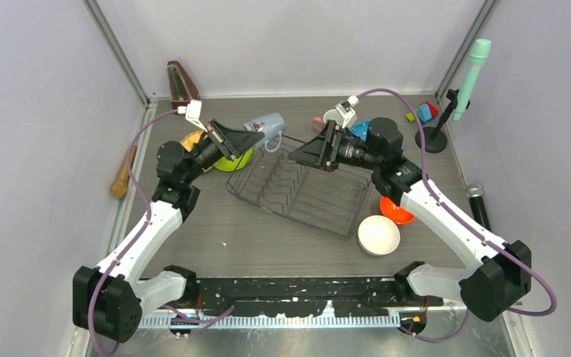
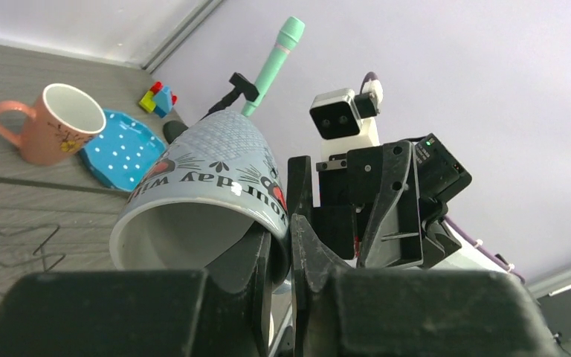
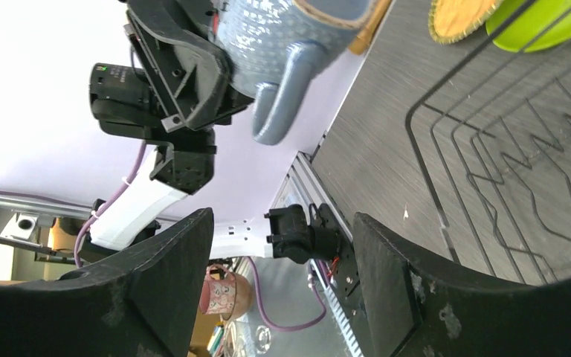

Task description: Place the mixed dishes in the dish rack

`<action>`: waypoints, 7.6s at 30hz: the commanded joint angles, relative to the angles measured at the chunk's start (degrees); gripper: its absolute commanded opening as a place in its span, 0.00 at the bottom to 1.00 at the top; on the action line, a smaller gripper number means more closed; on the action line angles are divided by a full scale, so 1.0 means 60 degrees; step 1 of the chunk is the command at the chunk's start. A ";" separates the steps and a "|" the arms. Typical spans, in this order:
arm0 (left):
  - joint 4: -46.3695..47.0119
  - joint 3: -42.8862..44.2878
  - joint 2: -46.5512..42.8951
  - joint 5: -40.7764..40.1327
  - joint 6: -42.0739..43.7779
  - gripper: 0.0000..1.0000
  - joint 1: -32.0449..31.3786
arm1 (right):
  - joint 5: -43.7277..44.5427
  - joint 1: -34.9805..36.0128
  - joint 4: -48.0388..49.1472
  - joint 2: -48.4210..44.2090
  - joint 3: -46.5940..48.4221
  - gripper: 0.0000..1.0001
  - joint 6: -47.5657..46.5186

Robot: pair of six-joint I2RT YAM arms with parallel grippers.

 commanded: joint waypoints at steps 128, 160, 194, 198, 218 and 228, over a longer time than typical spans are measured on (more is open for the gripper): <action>-0.8473 0.3213 0.0467 -0.2024 0.6419 0.85 -0.1990 | 1.0499 -0.5579 -0.6848 0.6048 0.3931 0.00 -0.0101; -0.7641 0.8198 0.6007 -0.1043 0.3961 0.92 -0.2945 | 0.7762 -0.4457 -0.7040 0.1154 0.4585 0.00 -0.2787; -0.0980 0.4598 0.6034 0.3316 -0.0506 0.00 -0.0320 | 0.5199 -0.1162 -0.5638 0.0444 0.3392 0.46 -0.3876; -0.2280 0.4546 0.5306 0.3289 0.0627 0.00 -0.0185 | 0.4997 -0.1240 -0.5668 0.0233 0.3584 0.90 -0.4397; -0.6488 0.5334 0.3724 0.4153 0.4331 0.00 0.0280 | -0.1182 -0.2250 -0.6437 0.3066 0.5646 0.81 -0.4724; -0.6498 0.5630 0.3731 0.4084 0.4491 0.00 0.0307 | -0.1473 -0.1869 -0.6883 0.3545 0.5719 0.66 -0.4976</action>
